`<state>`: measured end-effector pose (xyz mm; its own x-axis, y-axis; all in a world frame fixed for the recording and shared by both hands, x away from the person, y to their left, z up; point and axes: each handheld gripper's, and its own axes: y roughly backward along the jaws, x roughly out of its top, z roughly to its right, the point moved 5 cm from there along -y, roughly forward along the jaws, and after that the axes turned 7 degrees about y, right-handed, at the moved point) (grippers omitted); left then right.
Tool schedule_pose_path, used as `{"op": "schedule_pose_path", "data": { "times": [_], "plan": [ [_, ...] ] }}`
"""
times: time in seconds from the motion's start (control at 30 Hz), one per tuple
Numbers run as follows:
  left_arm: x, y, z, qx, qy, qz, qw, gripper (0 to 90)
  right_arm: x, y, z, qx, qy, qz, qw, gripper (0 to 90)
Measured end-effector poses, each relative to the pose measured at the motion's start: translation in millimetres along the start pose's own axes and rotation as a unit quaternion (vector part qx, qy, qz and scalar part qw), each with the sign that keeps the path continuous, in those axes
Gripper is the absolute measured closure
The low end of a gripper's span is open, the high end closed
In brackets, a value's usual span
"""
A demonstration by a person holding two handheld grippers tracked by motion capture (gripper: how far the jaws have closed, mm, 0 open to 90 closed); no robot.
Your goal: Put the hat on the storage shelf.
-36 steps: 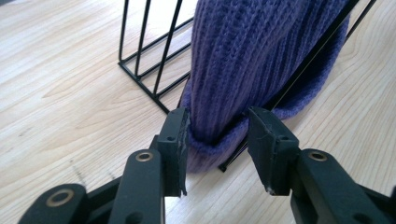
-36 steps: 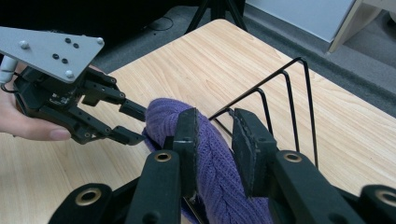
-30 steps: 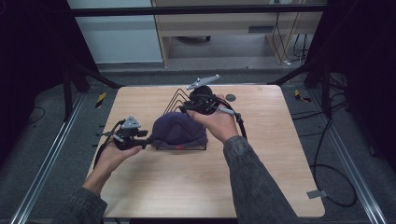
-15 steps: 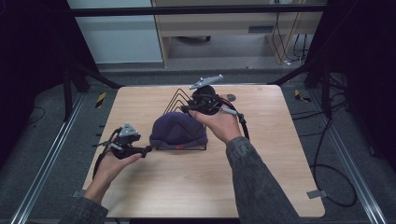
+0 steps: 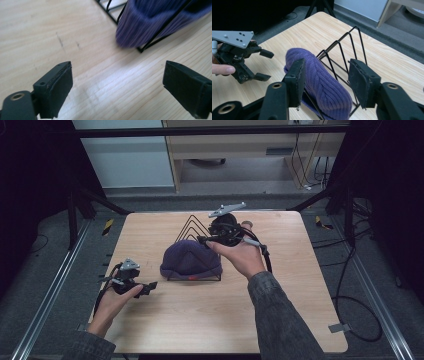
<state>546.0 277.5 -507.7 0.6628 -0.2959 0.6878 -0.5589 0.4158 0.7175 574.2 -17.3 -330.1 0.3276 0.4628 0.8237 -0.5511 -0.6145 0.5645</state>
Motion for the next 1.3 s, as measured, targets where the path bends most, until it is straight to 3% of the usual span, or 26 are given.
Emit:
{"op": "schedule_pose_path", "data": {
  "times": [0.23, 0.63, 0.93, 1.3],
  "plan": [
    [-7.7, -2.6, -9.2, 0.005, 0.005, -0.016, 0.9998, 6.1, -3.3, 6.6, 4.2, -0.011, -0.007, 0.002, 0.9999, 41.1],
    [-19.7, -15.7, -7.3, 0.009, -0.004, -0.057, 0.9983, 4.9, -8.9, 20.6, 11.9, -0.035, -0.024, 0.001, 0.9991, 26.6],
    [-22.2, -18.2, -6.8, 0.017, -0.018, -0.056, 0.9981, 1.1, -19.9, 41.8, 26.5, -0.054, -0.042, 0.003, 0.9977, 18.2],
    [-23.4, -18.6, -6.3, 0.018, -0.018, -0.05, 0.9984, 0.0, -38.9, 62.3, 44.2, -0.076, -0.058, 0.004, 0.9954, 13.4]
  ]
}}
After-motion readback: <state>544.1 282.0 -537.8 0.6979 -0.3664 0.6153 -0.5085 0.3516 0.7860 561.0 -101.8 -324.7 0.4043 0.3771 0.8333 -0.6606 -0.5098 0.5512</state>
